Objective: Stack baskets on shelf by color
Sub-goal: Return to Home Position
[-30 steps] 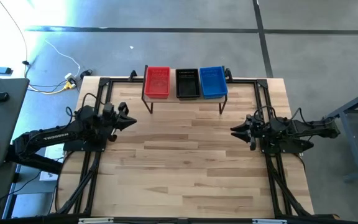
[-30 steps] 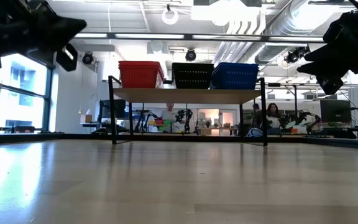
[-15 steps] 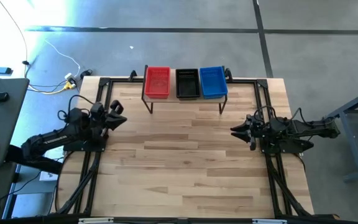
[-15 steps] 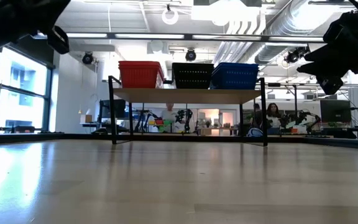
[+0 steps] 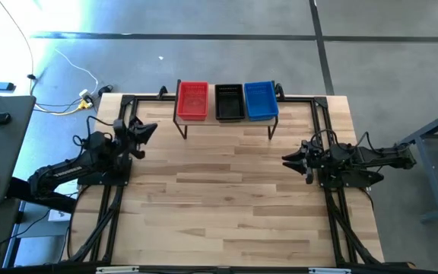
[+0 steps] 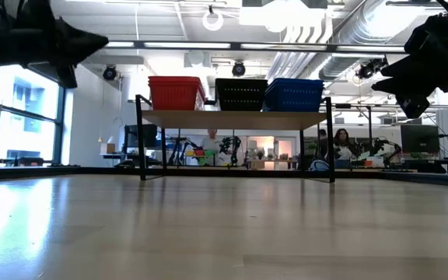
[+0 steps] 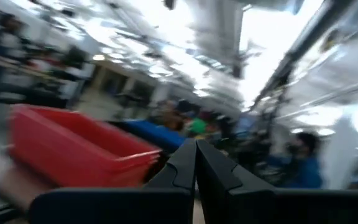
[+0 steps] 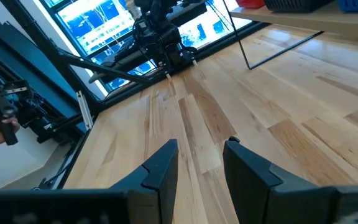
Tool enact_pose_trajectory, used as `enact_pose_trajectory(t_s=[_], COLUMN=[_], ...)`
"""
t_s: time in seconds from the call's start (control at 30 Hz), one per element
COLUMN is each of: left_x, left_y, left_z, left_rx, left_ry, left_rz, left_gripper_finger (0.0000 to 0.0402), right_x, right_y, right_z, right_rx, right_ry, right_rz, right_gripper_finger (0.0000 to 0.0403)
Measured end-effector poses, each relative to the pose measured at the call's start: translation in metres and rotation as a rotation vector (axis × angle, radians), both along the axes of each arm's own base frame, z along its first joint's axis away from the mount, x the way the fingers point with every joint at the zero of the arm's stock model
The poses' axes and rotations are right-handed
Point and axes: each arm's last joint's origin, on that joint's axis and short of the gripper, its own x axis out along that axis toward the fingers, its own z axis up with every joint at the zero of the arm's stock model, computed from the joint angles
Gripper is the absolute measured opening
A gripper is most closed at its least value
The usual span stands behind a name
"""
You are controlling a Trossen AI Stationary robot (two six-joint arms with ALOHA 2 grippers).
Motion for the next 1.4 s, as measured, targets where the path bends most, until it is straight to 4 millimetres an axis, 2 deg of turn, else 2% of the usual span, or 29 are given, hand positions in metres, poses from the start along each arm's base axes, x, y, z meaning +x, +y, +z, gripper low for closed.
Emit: enact_pose_trajectory(t_s=[0.13, 0.37, 1.4], left_x=[0.0011, 0.0037, 0.0036], left_y=[0.0016, -0.0006, -0.0001], left_z=[-0.0057, -0.0107, -0.0110], left_rx=[0.025, 0.072, 0.058], left_ry=[0.086, 0.166, 0.163], left_rz=[0.053, -0.041, -0.029], left_gripper_finger=[0.0000, 0.0000, 0.0000], right_x=[0.0000, 0.0000, 0.0000], right_y=[0.0000, 0.0000, 0.0000], right_z=[0.0000, 0.0000, 0.0000], right_rx=[0.000, 0.000, 0.000], right_ry=[0.000, 0.000, 0.000], right_rz=[0.000, 0.000, 0.001], right_gripper_finger=[0.0114, 0.0114, 0.0114])
